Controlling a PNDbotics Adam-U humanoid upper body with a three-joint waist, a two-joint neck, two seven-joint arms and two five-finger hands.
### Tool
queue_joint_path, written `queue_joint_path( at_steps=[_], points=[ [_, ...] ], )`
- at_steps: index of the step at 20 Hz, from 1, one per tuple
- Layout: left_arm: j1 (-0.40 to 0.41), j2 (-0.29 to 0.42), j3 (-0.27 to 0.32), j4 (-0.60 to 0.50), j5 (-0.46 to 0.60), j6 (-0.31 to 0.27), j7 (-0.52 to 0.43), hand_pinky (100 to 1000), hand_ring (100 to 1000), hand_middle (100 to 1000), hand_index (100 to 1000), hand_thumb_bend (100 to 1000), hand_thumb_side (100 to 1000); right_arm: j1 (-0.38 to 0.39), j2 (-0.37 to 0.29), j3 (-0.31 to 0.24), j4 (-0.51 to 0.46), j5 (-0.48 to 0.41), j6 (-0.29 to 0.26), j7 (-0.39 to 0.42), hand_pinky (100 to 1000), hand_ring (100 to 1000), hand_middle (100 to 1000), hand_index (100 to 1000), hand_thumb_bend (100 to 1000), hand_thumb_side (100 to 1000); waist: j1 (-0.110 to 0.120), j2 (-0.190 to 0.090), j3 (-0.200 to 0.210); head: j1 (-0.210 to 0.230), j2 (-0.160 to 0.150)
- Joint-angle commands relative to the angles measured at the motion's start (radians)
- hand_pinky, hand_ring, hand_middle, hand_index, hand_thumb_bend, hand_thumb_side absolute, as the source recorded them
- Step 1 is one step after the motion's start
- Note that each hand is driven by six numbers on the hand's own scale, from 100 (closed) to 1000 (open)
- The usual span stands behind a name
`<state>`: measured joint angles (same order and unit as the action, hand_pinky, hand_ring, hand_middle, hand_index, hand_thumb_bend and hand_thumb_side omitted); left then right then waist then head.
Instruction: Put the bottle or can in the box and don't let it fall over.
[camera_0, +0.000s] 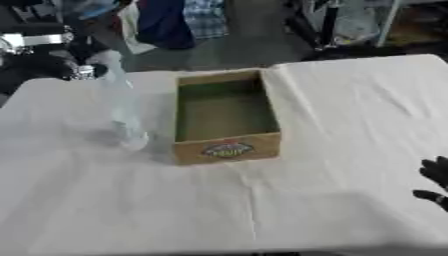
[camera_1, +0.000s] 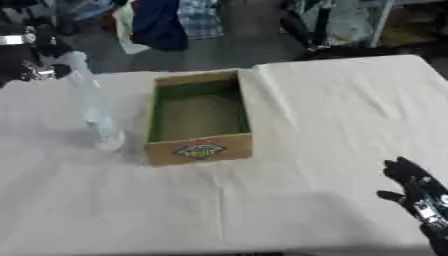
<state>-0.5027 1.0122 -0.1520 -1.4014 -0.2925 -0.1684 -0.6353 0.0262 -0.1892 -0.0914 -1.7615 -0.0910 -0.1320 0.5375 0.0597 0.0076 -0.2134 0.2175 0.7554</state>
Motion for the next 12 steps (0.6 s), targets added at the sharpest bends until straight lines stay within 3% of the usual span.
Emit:
queue_joint_path(
  at_steps=[1, 3, 6, 12],
  points=[
    [-0.02, 0.03, 0.002, -0.016, 0.011, -0.003, -0.007, 813, 748, 691, 841, 176, 728, -0.013, -0.007, 0.0, -0.009, 0.002, -0.001, 0.004, 817, 1000, 940, 1000, 100, 712, -0.001, -0.006, -0.001, -0.002, 0.003],
    [-0.022, 0.028, -0.002, -0.017, 0.013, -0.004, -0.009, 796, 721, 655, 817, 105, 658, -0.013, -0.007, 0.0, -0.009, 0.002, -0.001, 0.004, 817, 1000, 940, 1000, 100, 711, -0.001, -0.006, -0.001, -0.002, 0.003],
    [-0.026, 0.024, -0.005, -0.017, 0.019, -0.003, -0.007, 765, 660, 597, 773, 100, 606, -0.013, -0.007, -0.001, -0.009, 0.001, -0.001, 0.004, 817, 1000, 940, 1000, 100, 712, 0.0, -0.005, -0.002, -0.003, 0.003],
    [-0.03, 0.021, -0.007, -0.016, 0.04, 0.003, 0.009, 672, 515, 446, 640, 100, 367, -0.013, -0.007, -0.002, -0.009, 0.002, -0.001, 0.003, 817, 1000, 939, 1000, 100, 712, 0.0, -0.005, -0.003, -0.003, 0.003]
  ],
)
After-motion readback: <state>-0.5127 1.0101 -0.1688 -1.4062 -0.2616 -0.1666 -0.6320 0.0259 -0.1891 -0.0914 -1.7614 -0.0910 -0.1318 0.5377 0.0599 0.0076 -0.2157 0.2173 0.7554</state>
